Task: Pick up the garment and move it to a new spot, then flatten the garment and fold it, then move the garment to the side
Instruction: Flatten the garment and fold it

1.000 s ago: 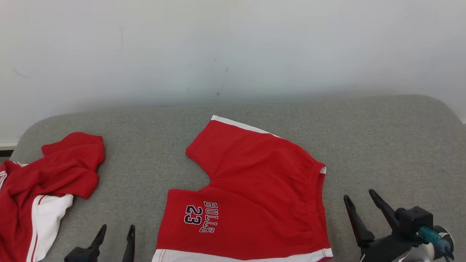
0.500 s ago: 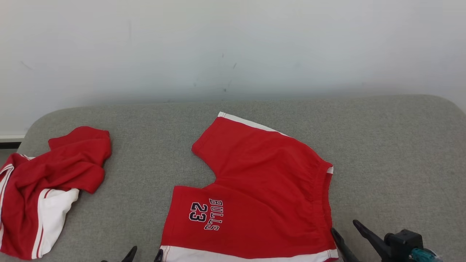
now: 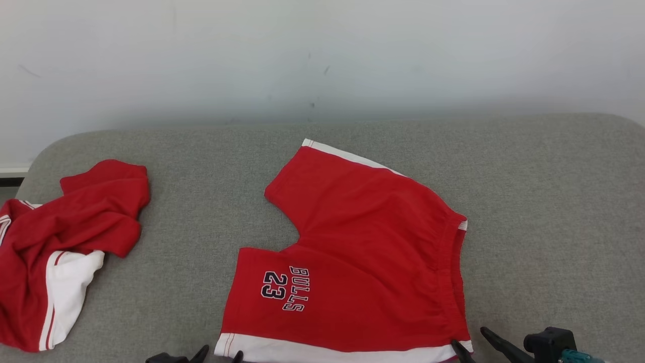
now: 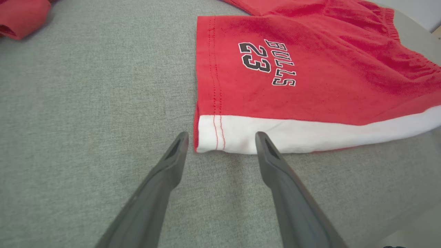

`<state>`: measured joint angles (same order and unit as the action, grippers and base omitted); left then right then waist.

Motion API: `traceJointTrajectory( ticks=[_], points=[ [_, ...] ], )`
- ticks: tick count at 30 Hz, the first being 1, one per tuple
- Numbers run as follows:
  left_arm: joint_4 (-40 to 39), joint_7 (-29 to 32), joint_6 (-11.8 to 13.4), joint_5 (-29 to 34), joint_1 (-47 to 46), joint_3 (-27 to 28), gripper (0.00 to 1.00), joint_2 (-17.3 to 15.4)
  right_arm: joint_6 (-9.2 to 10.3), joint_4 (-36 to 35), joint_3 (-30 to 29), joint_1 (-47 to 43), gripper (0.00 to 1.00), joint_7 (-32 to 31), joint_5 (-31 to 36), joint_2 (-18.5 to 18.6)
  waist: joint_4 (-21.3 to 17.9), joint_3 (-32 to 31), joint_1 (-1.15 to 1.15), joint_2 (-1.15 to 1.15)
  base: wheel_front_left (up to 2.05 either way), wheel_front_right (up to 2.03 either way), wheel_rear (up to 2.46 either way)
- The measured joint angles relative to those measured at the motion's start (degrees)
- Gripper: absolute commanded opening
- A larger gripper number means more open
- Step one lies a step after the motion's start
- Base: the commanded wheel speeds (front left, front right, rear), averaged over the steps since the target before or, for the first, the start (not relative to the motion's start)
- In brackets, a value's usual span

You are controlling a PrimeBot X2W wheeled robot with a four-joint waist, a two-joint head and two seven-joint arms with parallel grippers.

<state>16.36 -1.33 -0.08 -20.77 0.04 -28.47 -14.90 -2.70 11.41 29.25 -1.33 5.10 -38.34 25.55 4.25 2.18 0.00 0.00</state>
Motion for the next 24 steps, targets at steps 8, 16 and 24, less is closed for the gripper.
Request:
traceJointTrajectory(
  ticks=[8,16,24],
  points=[
    [3.0,2.3,-0.5,-1.2,-2.1,-0.2,1.0,0.5,-0.32,0.5,1.4,1.8,1.0,-2.7,0.0,-0.1,0.6,0.8,0.0,0.0,0.0,0.0,0.0],
    [5.6,2.9,-2.0,-1.9,-4.2,-0.7,1.0,1.5,-0.32,1.0,1.9,1.8,1.0,-4.7,0.0,-0.1,0.9,0.9,0.0,0.0,0.0,0.0,0.0],
    [8.3,2.8,-2.8,-1.9,-5.3,-1.3,0.0,2.2,-0.31,1.2,2.0,1.9,0.0,-6.6,-0.4,0.0,1.1,0.8,0.0,0.0,0.0,0.0,0.0]
  ],
)
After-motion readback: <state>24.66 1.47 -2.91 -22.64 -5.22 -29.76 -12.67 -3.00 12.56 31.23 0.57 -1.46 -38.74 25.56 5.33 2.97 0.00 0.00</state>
